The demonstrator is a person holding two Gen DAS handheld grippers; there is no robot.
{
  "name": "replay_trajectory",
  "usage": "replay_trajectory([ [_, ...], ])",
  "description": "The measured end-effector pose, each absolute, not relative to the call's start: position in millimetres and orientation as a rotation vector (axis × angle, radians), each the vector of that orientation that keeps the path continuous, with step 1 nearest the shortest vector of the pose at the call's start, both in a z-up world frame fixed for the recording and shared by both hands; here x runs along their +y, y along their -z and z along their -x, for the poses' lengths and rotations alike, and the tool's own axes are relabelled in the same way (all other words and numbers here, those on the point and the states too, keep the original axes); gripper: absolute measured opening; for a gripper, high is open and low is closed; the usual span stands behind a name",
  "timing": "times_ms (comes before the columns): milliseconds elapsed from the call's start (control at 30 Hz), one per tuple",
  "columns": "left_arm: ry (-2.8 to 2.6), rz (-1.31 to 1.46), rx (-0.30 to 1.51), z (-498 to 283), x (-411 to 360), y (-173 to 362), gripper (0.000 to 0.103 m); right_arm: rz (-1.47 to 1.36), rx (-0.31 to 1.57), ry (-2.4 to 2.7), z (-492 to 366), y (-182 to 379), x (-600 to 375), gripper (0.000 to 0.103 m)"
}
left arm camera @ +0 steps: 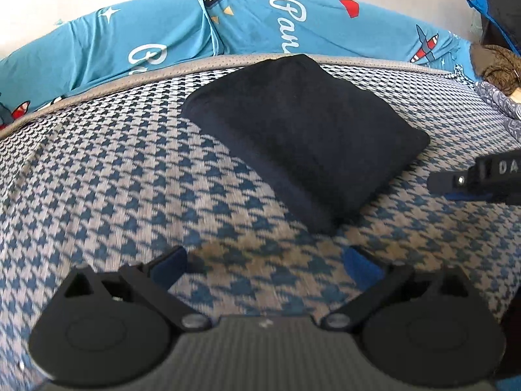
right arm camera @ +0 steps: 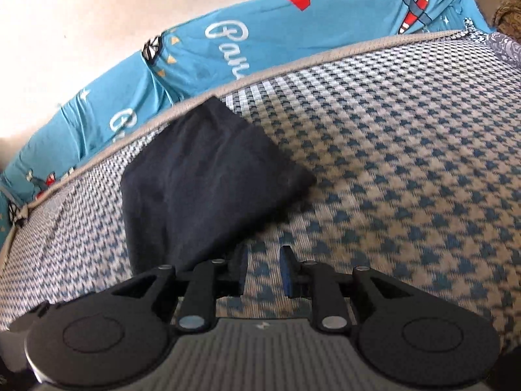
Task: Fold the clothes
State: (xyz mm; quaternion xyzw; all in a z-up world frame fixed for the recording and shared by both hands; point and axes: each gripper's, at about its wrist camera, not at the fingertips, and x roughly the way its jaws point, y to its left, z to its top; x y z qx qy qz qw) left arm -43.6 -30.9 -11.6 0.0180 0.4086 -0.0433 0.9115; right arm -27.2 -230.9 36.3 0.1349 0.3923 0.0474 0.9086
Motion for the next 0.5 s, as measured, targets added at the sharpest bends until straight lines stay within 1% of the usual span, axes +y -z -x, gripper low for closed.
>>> replay_trajectory([
  [133, 0.068, -0.033, 0.85, 53.2, -30.9, 10.5, 0.103, -0.252, 0.838, -0.084, 33.4, -29.1, -228.8, 0.021],
  [500, 0.03, -0.031, 0.872, 73.7, -32.7, 6.8, 0.103, -0.196, 0.841, -0.102, 45.4, -24.8, -222.5, 0.028],
])
